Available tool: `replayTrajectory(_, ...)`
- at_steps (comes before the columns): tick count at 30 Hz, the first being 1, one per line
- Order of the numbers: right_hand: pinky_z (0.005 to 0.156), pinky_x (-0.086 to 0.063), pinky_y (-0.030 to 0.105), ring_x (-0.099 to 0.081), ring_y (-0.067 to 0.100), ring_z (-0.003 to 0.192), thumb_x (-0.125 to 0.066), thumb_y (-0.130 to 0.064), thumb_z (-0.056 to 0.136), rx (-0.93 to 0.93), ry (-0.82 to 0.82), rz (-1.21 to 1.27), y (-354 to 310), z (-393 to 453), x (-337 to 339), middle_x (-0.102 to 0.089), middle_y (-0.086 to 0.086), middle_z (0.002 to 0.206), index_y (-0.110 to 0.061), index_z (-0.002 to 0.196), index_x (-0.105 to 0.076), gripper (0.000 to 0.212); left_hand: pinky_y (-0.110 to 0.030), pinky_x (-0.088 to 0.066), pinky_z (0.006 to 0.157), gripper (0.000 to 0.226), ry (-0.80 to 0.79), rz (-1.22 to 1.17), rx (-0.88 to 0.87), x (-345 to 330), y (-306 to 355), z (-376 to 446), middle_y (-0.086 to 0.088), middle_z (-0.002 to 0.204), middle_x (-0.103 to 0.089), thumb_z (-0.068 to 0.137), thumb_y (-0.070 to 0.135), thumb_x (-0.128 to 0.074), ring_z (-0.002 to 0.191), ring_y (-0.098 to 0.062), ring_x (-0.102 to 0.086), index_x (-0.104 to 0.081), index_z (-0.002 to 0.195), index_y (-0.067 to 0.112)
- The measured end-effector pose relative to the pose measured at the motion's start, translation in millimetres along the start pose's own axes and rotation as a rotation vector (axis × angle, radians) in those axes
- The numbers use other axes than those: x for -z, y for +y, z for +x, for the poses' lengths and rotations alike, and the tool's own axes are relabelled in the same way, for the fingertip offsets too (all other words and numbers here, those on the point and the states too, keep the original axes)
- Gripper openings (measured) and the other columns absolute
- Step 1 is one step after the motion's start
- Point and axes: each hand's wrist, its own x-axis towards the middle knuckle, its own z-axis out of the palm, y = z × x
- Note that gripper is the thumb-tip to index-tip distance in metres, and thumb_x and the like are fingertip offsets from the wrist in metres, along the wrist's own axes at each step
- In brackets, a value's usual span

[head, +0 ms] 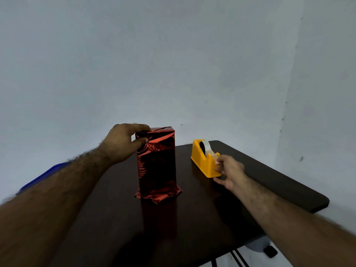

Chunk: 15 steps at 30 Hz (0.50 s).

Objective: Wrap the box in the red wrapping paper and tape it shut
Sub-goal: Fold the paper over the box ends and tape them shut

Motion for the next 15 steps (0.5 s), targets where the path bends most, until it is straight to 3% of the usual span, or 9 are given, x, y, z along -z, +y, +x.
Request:
replayTrajectory(7,0.064,-0.065,0.045,-0.064,0.031,0.113,-0.086,-0.015,0.078,-0.063,0.129,-0.072,11,5,-3,-0.063,0.01,0.125,-0.01,0.119,-0.068,0.046,-0.034,-0.048,0.102,0.038,-0.006,0.008,0.02,-1,-5,2,0.015,0.108,-0.075,0.094,0.022,-0.078,0.112,-0.013,-0.067,-0.074,0.131,0.029)
replayTrajectory(13,0.049,-0.06,0.036,-0.068,0.026,0.091,-0.077,0.004,0.081,-0.096,0.209,-0.314,6,-2,-6,-0.064,0.012,0.107,-0.005,0.116,-0.066,0.038,-0.033,-0.047,0.102,0.037,-0.007,-0.007,0.037,-1,-2,1,0.013,0.11,-0.075,0.094,0.021,-0.078,0.113,-0.013,-0.066,-0.074,0.13,0.027)
replayTrajectory(15,0.052,-0.062,0.035,-0.068,0.026,0.087,-0.076,0.001,0.083,-0.058,0.231,-0.366,7,-8,-6,-0.065,0.015,0.108,-0.005,0.119,-0.065,0.039,-0.031,-0.045,0.101,0.037,-0.009,-0.013,0.04,-1,-1,1,0.015,0.108,-0.074,0.094,0.021,-0.078,0.113,-0.013,-0.066,-0.074,0.13,0.027)
